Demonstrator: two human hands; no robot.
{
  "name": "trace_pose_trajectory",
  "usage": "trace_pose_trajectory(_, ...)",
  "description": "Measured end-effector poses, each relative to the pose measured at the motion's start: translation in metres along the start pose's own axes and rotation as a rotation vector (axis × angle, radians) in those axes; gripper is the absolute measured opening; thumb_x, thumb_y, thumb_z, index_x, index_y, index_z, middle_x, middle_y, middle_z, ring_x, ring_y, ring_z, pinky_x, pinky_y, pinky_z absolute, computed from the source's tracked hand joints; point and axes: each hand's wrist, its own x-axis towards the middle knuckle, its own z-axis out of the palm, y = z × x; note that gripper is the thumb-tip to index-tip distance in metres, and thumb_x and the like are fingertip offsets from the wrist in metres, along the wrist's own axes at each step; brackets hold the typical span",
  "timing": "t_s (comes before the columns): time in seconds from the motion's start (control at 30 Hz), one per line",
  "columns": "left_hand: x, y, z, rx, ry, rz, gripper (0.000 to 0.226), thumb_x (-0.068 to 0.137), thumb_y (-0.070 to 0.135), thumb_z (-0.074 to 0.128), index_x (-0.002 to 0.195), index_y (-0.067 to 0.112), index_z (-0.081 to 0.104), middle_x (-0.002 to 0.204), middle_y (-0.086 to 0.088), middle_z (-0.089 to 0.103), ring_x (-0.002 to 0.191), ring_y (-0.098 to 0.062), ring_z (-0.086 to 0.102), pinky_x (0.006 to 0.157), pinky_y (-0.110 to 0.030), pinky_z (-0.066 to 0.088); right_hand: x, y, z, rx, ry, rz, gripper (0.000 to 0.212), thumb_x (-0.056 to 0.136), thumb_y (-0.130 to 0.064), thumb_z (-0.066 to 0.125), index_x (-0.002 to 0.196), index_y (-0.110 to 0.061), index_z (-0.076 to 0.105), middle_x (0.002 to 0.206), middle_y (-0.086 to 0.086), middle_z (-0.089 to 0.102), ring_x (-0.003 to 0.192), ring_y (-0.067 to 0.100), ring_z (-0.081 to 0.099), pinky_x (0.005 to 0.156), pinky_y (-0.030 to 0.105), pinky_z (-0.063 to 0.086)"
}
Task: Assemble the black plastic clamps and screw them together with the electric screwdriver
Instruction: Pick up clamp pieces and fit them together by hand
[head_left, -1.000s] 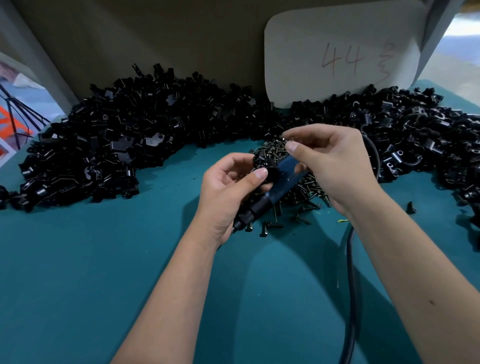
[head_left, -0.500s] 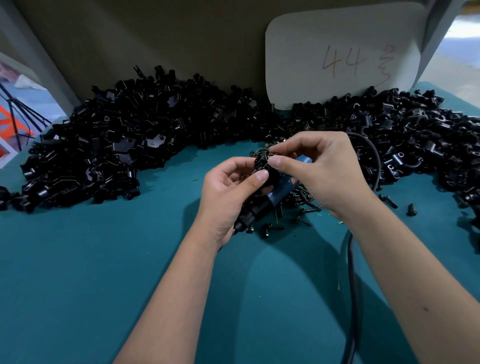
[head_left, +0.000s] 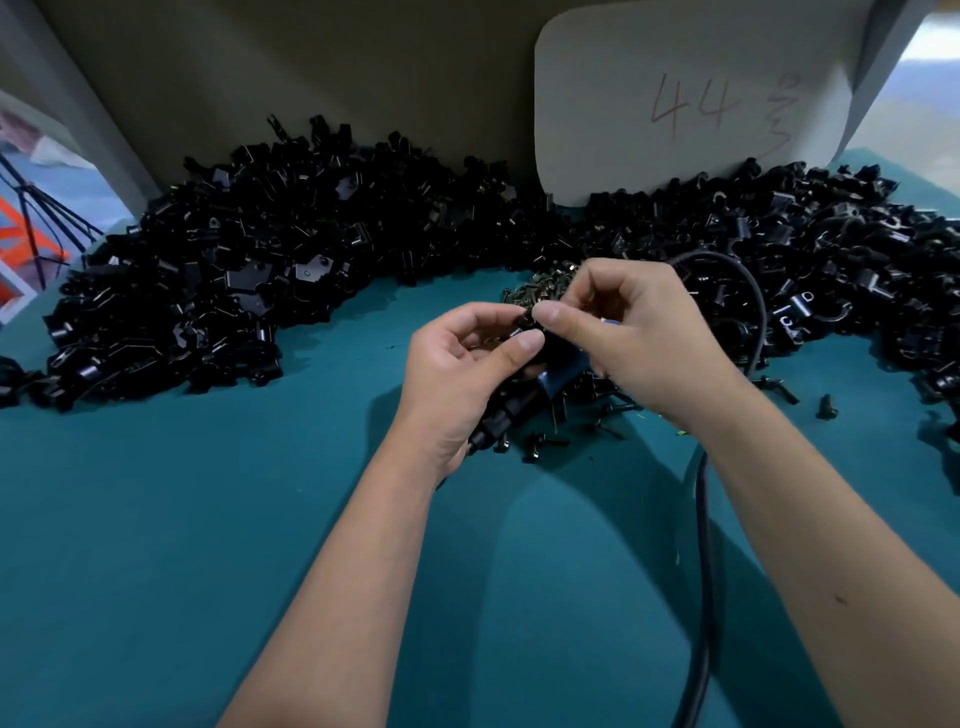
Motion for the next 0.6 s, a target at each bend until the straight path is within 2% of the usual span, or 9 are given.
trace_pose_trajectory(0.07,0.0,0.0,0.0,0.007,-0.004,0.006,0.02,0.087,0.001,0.077,0.106,0.003,0.074,0.1,-0.014,0.076,0.088,-0.025,0.074,0.082,-0.033,0.061,-0.002,-0.001,0.005,-0.145,-0.036,-0.03,0.035,0.099,-0.036,0.07,0.073,-0.014,0.06,0.064,0.006,0.058,0.058,0.016,0.049,0.055,0.028,0.04)
trace_pose_trajectory(0.1,0.0,0.0,0.0,0.008,-0.001,0.006,0.02,0.087,0.0,0.077,0.106,0.003,0.074,0.101,-0.015,0.076,0.089,-0.025,0.074,0.083,-0.034,0.062,-0.003,-0.001,0.008,-0.167,-0.039,-0.028,0.036,0.101,-0.037,0.067,0.074,-0.013,0.059,0.064,0.006,0.057,0.056,0.012,0.048,0.054,0.027,0.039)
trace_pose_trajectory(0.17,-0.001,0.0,0.0,0.001,0.014,-0.001,0.021,0.086,-0.001,0.077,0.106,0.003,0.074,0.1,-0.014,0.077,0.09,-0.027,0.073,0.085,-0.036,0.062,-0.005,-0.002,0.012,-0.143,-0.029,-0.004,0.036,0.104,-0.038,0.061,0.078,-0.013,0.059,0.062,0.006,0.059,0.048,0.01,0.052,0.05,0.022,0.04)
trace_pose_trajectory(0.23,-0.001,0.002,0.001,-0.018,0.031,-0.006,0.022,0.084,0.0,0.078,0.106,0.003,0.073,0.097,-0.011,0.076,0.088,-0.025,0.072,0.084,-0.034,0.062,-0.006,-0.002,0.013,-0.107,-0.031,-0.009,0.033,0.105,-0.038,0.059,0.084,-0.013,0.058,0.069,0.011,0.064,0.045,0.015,0.061,0.047,0.023,0.045)
trace_pose_trajectory(0.3,-0.001,0.005,0.003,-0.073,0.05,-0.023,0.025,0.079,0.007,0.08,0.104,0.005,0.074,0.093,-0.011,0.076,0.084,-0.021,0.074,0.079,-0.03,0.061,-0.004,-0.001,0.011,-0.046,-0.062,-0.021,0.027,0.106,-0.037,0.06,0.09,-0.015,0.056,0.082,0.014,0.065,0.051,0.024,0.068,0.048,0.039,0.054)
trace_pose_trajectory(0.37,-0.002,0.007,0.003,-0.149,0.06,-0.048,0.026,0.076,0.012,0.079,0.101,0.007,0.074,0.089,-0.01,0.077,0.08,-0.019,0.075,0.075,-0.026,0.06,-0.003,0.0,0.008,0.027,-0.121,-0.029,0.019,0.105,-0.032,0.062,0.096,-0.017,0.054,0.085,0.017,0.063,0.06,0.031,0.071,0.054,0.051,0.059)
trace_pose_trajectory(0.47,-0.001,0.008,0.002,-0.214,0.051,-0.086,0.028,0.077,0.014,0.076,0.103,0.006,0.072,0.089,-0.009,0.077,0.078,-0.015,0.074,0.072,-0.021,0.058,-0.003,0.001,0.004,0.108,-0.175,-0.051,0.014,0.1,-0.024,0.067,0.099,-0.017,0.055,0.08,0.026,0.054,0.07,0.04,0.069,0.058,0.052,0.062)
trace_pose_trajectory(0.5,-0.001,0.008,0.002,-0.214,0.045,-0.096,0.03,0.077,0.014,0.076,0.105,0.006,0.072,0.092,-0.01,0.076,0.079,-0.015,0.074,0.072,-0.02,0.058,-0.002,0.002,0.002,0.114,-0.161,-0.062,0.014,0.099,-0.023,0.069,0.098,-0.017,0.057,0.078,0.023,0.055,0.067,0.038,0.068,0.056,0.049,0.062)
trace_pose_trajectory(0.6,-0.002,0.008,0.003,-0.209,0.022,-0.105,0.031,0.077,0.014,0.077,0.107,0.006,0.073,0.099,-0.014,0.073,0.079,-0.018,0.073,0.074,-0.023,0.058,-0.002,0.004,0.0,0.148,-0.091,-0.076,0.012,0.098,-0.018,0.071,0.097,-0.016,0.059,0.077,-0.005,0.061,0.059,0.024,0.066,0.05,0.034,0.057)
